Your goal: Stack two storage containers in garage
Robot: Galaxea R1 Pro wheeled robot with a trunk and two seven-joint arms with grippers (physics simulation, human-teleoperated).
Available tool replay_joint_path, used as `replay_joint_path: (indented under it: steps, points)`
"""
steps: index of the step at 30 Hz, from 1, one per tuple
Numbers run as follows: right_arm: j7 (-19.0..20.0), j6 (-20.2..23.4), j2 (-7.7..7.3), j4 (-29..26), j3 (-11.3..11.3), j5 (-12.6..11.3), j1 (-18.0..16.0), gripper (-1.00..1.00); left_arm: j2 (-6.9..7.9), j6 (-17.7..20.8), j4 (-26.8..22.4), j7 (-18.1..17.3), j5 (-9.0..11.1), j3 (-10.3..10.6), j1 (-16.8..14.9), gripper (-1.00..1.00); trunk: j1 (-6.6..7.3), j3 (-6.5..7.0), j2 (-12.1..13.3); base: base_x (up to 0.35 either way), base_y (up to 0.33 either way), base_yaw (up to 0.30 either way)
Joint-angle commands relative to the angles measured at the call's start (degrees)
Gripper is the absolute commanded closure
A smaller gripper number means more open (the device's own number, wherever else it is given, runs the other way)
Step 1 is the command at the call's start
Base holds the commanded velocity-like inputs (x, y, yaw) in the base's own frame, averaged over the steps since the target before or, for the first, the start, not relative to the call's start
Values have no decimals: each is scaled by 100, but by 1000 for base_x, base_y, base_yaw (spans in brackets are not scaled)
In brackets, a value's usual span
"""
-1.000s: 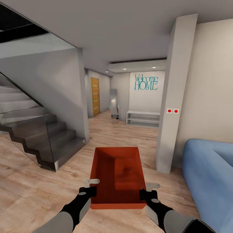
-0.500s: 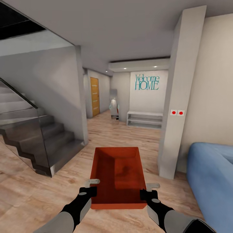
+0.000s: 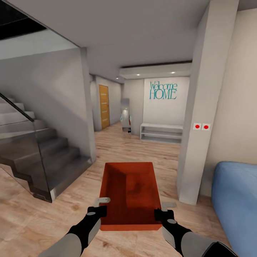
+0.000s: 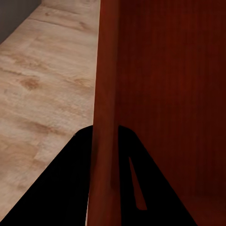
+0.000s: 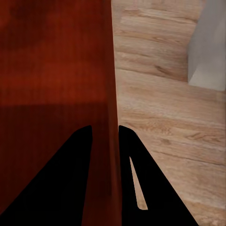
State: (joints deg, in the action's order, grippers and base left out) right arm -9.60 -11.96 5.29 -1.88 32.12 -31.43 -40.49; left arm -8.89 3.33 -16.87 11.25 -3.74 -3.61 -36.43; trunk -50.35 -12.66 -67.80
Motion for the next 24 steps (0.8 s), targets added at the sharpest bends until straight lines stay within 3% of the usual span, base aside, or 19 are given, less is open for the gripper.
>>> replay_joint_path:
  steps: [1, 24]
  points:
    - [37, -86, -2, -23, -93, 40, -3, 100, 107, 35, -1, -9, 357, -236, -5, 100, -3, -7, -4, 322, 0, 0]
    - [-20, -78, -2, -23, -92, 53, -3, 100, 109, 31, -2, -9, 357, -236, -5, 100, -3, -7, -4, 322, 0, 0]
